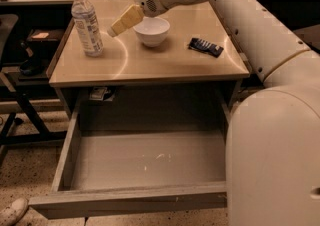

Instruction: Place blue plastic bottle into top drawer

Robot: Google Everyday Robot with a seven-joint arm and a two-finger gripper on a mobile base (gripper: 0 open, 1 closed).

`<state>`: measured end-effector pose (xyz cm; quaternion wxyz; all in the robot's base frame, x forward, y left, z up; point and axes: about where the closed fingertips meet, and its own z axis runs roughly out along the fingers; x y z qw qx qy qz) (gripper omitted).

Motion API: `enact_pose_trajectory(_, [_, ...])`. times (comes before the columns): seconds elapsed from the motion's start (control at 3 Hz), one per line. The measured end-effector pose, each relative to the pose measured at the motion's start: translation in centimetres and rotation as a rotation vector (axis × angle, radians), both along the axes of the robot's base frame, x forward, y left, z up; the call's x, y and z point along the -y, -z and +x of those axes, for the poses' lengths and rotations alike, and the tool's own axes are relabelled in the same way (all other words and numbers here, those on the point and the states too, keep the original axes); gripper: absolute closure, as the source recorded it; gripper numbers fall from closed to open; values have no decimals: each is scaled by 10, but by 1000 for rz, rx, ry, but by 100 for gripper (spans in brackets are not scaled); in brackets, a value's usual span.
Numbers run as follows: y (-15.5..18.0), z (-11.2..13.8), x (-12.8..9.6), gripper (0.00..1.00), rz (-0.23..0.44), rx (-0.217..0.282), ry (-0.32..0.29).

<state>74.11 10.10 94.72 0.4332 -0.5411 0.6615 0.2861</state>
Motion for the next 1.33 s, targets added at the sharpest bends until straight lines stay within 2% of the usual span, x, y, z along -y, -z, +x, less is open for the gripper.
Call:
enact_pose_trajectory(0.33, [5, 7, -30, 0, 59, 8, -24])
enact_pose_trajectory(0.67, [12, 11, -79, 0, 100, -4, -73])
enact_pose_trajectory(1.0, [13, 11, -80, 0, 100, -5, -73])
enact_pose_trajectory(1.33, [11, 21, -94, 0, 107, 10, -89])
